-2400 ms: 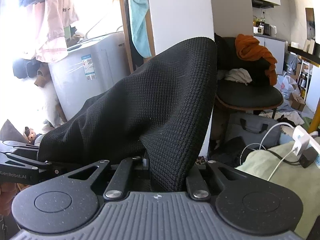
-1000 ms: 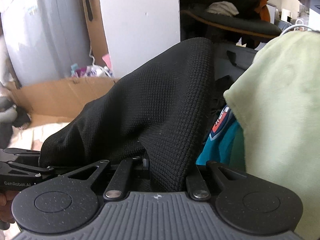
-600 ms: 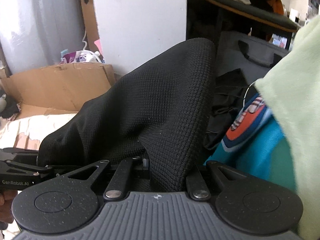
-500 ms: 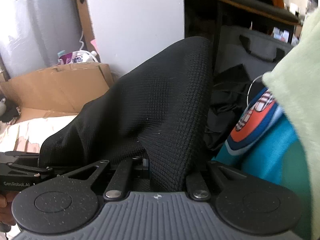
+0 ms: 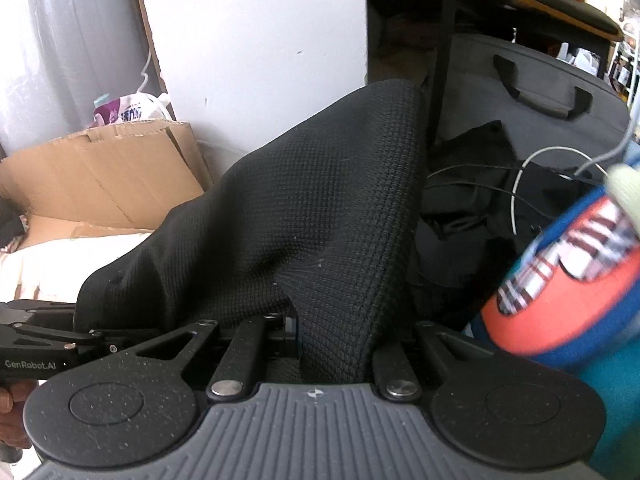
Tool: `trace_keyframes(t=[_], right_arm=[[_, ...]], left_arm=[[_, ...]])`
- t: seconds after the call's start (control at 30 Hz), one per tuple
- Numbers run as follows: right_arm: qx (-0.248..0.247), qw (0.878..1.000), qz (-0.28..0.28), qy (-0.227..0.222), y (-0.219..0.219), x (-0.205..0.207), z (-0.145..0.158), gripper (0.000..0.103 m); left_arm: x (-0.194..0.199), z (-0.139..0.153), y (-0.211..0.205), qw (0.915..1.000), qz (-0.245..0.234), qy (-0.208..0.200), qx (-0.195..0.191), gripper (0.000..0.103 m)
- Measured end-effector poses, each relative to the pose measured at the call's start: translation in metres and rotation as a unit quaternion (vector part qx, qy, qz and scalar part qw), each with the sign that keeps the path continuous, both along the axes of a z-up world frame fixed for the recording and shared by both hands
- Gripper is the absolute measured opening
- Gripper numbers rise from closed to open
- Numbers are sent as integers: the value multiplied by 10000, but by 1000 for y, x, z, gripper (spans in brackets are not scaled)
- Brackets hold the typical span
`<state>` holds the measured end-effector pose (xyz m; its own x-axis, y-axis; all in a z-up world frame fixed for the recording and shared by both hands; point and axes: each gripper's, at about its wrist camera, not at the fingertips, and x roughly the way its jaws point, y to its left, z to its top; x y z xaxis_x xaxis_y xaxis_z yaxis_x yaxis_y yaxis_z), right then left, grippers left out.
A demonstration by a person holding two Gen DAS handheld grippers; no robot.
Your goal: Fold clothes
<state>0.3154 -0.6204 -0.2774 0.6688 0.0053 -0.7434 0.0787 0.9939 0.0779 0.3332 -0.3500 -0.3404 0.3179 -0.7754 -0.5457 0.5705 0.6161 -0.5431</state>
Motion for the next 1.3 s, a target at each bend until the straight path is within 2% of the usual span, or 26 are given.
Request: trace_keyframes(t=[0.2,0.4,0.5,0.67,0.7,0.73,0.8,0.97,1.07,1.17,1.2,1.23,1.3], right_arm=[[84,9997,91,218,-6,28,-15,12],[97,9986,46,517,-14,55,-29,19],[247,9976,-46,645,-20,63,-31,19],[207,9947,-108,1005,-20,71,-34,20],[194,9939,-86,1082,-20,72,-33,22],[156,9934,-64,1138,-21,72,-31,29],[104,9918,-18,1273,-21,74,-28,31],[282,9887,-75,1469,-30,84,-32,31],[241,9898,-163,1393,-29,91,-36,21],[75,9903,-253,1364,-27,102,-42,20],[10,9900,-285,1384,-28,105,-45,21],[-52,9890,-356,1437,-31,108,-49,30],[-121,9864,-563,1538,-40,112,-53,35]], left_arm=[[22,-19,4,9993,234,287,-82,34],[40,-35,7,9969,457,621,-174,34],[47,-42,6,9958,515,729,-202,34],[52,-47,7,9944,533,873,-261,34],[53,-48,8,9941,535,899,-271,34],[54,-48,9,9939,540,925,-281,34],[54,-50,10,9932,564,976,-306,34],[54,-55,11,9906,673,1117,-423,34],[52,-55,12,9898,722,1138,-457,34],[51,-56,12,9894,764,1137,-472,34],[52,-58,12,9891,779,1157,-474,34],[53,-59,12,9887,793,1177,-475,34],[54,-61,12,9887,799,1188,-454,34]])
